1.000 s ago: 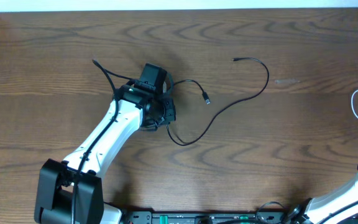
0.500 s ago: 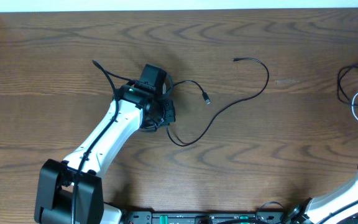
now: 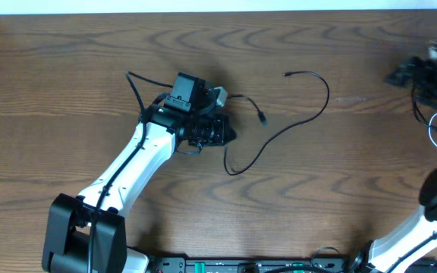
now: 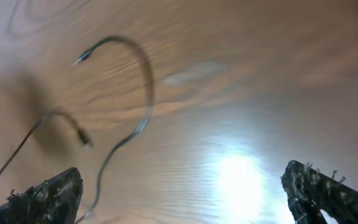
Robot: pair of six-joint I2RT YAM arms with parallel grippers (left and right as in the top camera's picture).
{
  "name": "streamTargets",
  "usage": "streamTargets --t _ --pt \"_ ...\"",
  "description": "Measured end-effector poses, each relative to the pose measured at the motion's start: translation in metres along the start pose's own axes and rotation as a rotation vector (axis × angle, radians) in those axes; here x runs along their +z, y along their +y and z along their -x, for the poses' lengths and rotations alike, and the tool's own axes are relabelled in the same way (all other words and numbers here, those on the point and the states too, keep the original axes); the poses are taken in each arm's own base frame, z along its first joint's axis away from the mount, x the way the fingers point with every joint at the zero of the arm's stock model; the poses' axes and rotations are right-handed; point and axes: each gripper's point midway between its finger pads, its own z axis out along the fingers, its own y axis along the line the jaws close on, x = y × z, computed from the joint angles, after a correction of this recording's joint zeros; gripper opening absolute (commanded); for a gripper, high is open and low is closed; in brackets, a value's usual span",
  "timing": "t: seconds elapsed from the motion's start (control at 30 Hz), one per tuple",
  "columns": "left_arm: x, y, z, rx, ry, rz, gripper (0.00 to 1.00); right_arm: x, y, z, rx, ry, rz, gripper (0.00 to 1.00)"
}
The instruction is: Untangle cables
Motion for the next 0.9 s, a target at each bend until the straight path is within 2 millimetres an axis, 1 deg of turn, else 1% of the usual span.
streamTargets --t 0.03,0.07,0.1,0.13,0.17,0.2,0.23,0.27,0.3,0.37,0.4,0.43,0.47,0.5,0.53,0.57,0.6,0.63,0.7,0.73,0.77,0.8,0.83,0.87,0.9 --pt "0.001 -0.008 0.0 0.032 0.004 -0.037 0.32 0.007 0.009 -0.005 -0.027 0.023 0.001 0.99" --pt "0.004 -0.028 -0.008 0.107 0.035 -0.125 0.48 0.03 0.039 -0.021 -0.104 0.089 0.013 0.99" --pt "0.006 -0.036 -0.014 0.139 0.056 -0.15 0.55 0.047 0.058 -0.032 -0.158 0.128 0.023 0.99" --pt "0.009 -0.035 -0.02 0.152 0.076 -0.133 0.56 0.066 0.078 -0.047 -0.21 0.168 0.034 0.99" --pt "0.01 -0.03 -0.024 0.156 0.087 -0.097 0.56 0.075 0.083 -0.054 -0.226 0.187 0.029 0.99" --pt "0.011 -0.008 -0.029 0.136 0.1 0.023 0.56 0.099 0.099 -0.078 -0.251 0.243 0.027 0.99" --pt "0.01 0.006 -0.029 0.132 0.096 0.099 0.56 0.111 0.107 -0.087 -0.269 0.254 0.025 0.99" --pt "0.006 0.03 -0.032 0.121 0.103 0.233 0.56 0.13 0.121 -0.108 -0.293 0.289 0.014 0.99" --pt "0.002 0.044 -0.032 0.118 0.097 0.316 0.56 0.139 0.126 -0.114 -0.305 0.288 -0.004 0.99" --pt "-0.003 0.056 -0.032 0.116 0.097 0.389 0.51 0.155 0.132 -0.13 -0.327 0.292 -0.069 0.99" --pt "-0.005 0.06 -0.033 0.115 0.098 0.41 0.44 0.163 0.137 -0.147 -0.337 0.317 -0.112 0.99" --pt "-0.006 0.063 -0.032 0.117 0.092 0.43 0.34 0.169 0.141 -0.162 -0.35 0.334 -0.151 0.99" --pt "-0.006 0.064 -0.031 0.118 0.092 0.437 0.24 0.173 0.14 -0.172 -0.353 0.342 -0.194 0.97" --pt "-0.007 0.065 -0.031 0.111 0.086 0.446 0.19 0.177 0.14 -0.183 -0.353 0.351 -0.23 0.96" --pt "-0.008 0.067 -0.03 0.104 0.081 0.456 0.11 0.185 0.139 -0.2 -0.362 0.351 -0.292 0.95" --pt "-0.008 0.067 -0.03 0.098 0.081 0.457 0.08 0.186 0.138 -0.207 -0.362 0.357 -0.312 0.95" --pt "-0.008 0.067 -0.03 0.093 0.08 0.459 0.08 0.188 0.137 -0.213 -0.358 0.355 -0.336 0.95" --pt "-0.008 0.067 -0.03 0.093 0.079 0.46 0.08 0.189 0.136 -0.219 -0.348 0.355 -0.359 0.93" --pt "-0.008 0.067 -0.03 0.094 0.079 0.46 0.08 0.19 0.138 -0.234 -0.339 0.364 -0.394 0.93" --pt "-0.008 0.068 -0.03 0.095 0.078 0.464 0.08 0.19 0.138 -0.24 -0.331 0.37 -0.407 0.95" --pt "-0.01 0.071 -0.03 0.094 0.078 0.482 0.08 0.187 0.137 -0.245 -0.312 0.381 -0.425 0.99" --pt "-0.014 0.079 -0.032 0.087 0.083 0.531 0.08 0.184 0.134 -0.253 -0.283 0.396 -0.455 0.99" --pt "-0.017 0.083 -0.032 0.077 0.079 0.556 0.08 0.183 0.134 -0.254 -0.278 0.398 -0.462 0.99" --pt "-0.02 0.087 -0.031 0.065 0.075 0.573 0.08 0.183 0.135 -0.258 -0.259 0.399 -0.467 0.99" --pt "-0.027 0.096 -0.029 0.028 0.062 0.606 0.09 0.185 0.137 -0.265 -0.24 0.407 -0.462 0.99"
